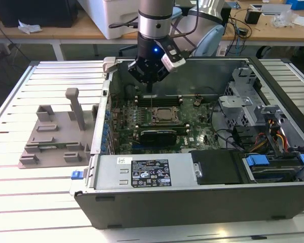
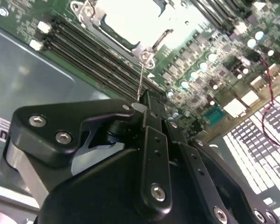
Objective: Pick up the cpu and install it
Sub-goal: 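Install the first cpu locking lever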
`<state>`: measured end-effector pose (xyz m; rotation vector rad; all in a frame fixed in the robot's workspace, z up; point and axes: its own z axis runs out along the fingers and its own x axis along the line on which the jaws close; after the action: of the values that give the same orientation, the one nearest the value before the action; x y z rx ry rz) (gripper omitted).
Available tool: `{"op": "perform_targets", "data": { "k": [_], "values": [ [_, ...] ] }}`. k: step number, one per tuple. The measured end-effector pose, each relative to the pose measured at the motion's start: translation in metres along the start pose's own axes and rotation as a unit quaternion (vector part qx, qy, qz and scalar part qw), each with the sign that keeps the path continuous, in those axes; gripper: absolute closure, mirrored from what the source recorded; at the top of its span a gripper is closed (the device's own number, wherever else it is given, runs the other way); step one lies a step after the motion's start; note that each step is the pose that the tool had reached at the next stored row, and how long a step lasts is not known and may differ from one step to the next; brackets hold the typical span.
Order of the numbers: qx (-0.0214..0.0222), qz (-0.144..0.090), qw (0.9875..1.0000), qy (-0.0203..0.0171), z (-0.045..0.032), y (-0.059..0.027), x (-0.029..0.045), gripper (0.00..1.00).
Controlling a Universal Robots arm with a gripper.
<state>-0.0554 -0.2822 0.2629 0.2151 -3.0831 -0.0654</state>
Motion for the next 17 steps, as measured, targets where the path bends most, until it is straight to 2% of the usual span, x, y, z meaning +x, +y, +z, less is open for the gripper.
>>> {"op": "perform_targets", "data": {
  "k": [6,9,17],
  "values": [
    [-0.0003,0.0,1.0,0.0024,0.0147,-0.0025,-0.0137,0.89],
    [-0.0005,0.0,1.0,0.003,0.0214,-0.0034,-0.0184,0.89],
    [-0.0005,0.0,1.0,0.0034,0.0386,-0.004,-0.0216,0.89]
  ]
}}
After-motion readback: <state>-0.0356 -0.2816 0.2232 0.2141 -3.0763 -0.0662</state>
